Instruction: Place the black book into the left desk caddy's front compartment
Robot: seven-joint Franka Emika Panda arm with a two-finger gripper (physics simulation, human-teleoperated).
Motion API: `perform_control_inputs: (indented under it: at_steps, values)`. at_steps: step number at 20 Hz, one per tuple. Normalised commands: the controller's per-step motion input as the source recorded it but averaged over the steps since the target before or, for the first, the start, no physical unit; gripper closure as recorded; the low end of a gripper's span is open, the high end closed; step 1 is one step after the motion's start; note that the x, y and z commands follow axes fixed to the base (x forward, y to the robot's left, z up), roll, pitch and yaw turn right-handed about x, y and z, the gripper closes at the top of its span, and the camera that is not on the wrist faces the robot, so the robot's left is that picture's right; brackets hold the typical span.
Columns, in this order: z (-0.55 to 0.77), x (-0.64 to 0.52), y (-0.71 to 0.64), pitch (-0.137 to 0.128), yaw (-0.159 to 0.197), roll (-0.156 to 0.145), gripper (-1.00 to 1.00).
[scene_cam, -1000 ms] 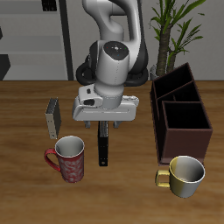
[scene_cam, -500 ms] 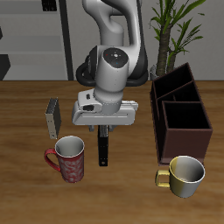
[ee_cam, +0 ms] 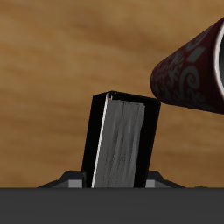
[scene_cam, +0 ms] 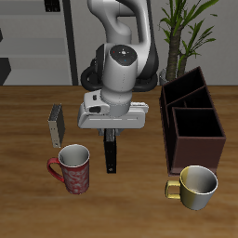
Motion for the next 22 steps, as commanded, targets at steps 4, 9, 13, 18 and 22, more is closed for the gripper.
perform_control_inputs:
  at_steps: [4,9,13,18,22]
  values:
    - [0.20,-0.17,0.07,-0.031,-0.001,0.008,1.00]
    - [0.32,-0.30,0.11,-0.015,-0.035,-0.011,1.00]
    - [0.29,-0.27,0.04,-0.041,-0.019,-0.016,1.00]
    - [0.32,-0.37,0.13,-0.048,-0.029,-0.022,1.00]
    - [0.22,-0.25,0.13,-0.038,-0.025,0.005,1.00]
